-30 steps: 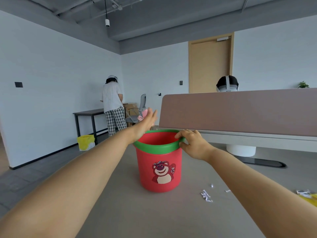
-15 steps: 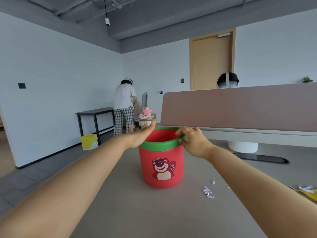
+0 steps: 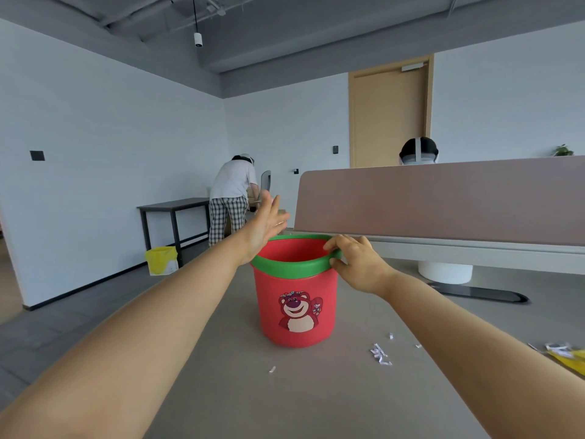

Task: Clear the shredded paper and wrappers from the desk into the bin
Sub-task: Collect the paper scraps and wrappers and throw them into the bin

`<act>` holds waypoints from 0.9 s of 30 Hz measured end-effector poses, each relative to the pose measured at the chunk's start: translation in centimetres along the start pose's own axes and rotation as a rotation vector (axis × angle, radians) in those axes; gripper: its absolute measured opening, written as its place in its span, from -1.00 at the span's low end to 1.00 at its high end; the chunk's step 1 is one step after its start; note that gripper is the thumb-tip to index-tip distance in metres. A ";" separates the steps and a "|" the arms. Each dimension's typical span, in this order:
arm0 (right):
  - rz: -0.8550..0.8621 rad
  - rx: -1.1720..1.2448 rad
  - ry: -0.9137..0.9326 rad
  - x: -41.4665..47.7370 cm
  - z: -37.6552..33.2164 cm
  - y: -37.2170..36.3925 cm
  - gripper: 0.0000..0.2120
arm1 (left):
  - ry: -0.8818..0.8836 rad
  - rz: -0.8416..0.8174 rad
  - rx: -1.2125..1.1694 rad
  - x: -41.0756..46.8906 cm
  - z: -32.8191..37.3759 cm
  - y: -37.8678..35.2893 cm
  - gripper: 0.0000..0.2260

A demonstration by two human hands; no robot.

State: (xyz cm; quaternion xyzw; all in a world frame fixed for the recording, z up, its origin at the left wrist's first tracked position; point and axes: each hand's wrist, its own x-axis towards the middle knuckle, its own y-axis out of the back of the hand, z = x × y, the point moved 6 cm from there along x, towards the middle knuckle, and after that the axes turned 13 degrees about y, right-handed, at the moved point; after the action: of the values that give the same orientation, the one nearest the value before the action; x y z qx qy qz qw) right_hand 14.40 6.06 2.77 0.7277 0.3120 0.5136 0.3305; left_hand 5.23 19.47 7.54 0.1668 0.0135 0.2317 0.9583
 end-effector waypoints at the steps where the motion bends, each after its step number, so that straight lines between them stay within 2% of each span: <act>1: 0.001 0.010 -0.004 -0.1 0.0 0.0 -0.76 | -0.036 0.037 0.021 -0.2 0.1 0.1 -0.43; 5: 0.047 0.030 0.036 -0.8 -0.9 0.0 -0.65 | -0.299 0.296 0.093 -3.4 0.6 0.0 -0.70; 7: 0.094 0.028 0.060 -1.6 -1.4 0.0 -0.60 | -0.361 0.341 0.145 -5.3 -0.8 -0.7 -0.82; 11: 0.171 0.030 0.014 -4.5 -1.9 -0.8 -0.54 | -0.426 0.399 0.291 -9.3 -5.6 -2.1 -0.87; 13: 0.150 0.030 -0.026 -6.3 -1.9 -2.0 -0.54 | -0.376 0.366 0.374 -10.3 -8.7 -3.0 -0.87; 15: 0.090 0.030 -0.082 -8.1 -1.8 -3.4 -0.55 | -0.245 0.290 0.498 -10.6 -12.0 -4.0 -0.86; 18: -0.010 0.029 -0.171 -10.7 -1.3 -4.6 -0.54 | 0.130 0.079 0.887 -10.8 -17.3 -5.9 -0.53; 20: -0.037 0.028 -0.217 -11.9 -0.7 -4.8 -0.54 | 0.253 -0.029 1.064 -11.1 -19.0 -6.8 -0.44; 23: -0.056 0.020 -0.272 -13.3 0.3 -4.5 -0.54 | 0.252 -0.119 1.089 -10.6 -18.9 -8.4 -0.46; 27: -0.068 0.015 -0.336 -15.1 1.9 -3.2 -0.55 | 0.151 -0.231 1.137 -9.0 -17.6 -13.0 -0.43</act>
State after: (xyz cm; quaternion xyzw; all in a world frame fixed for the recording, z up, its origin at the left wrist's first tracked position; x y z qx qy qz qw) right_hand 11.65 -4.38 -8.44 0.7949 0.2804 0.3710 0.3898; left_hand 1.09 10.06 -13.79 0.6352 0.2220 0.0935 0.7338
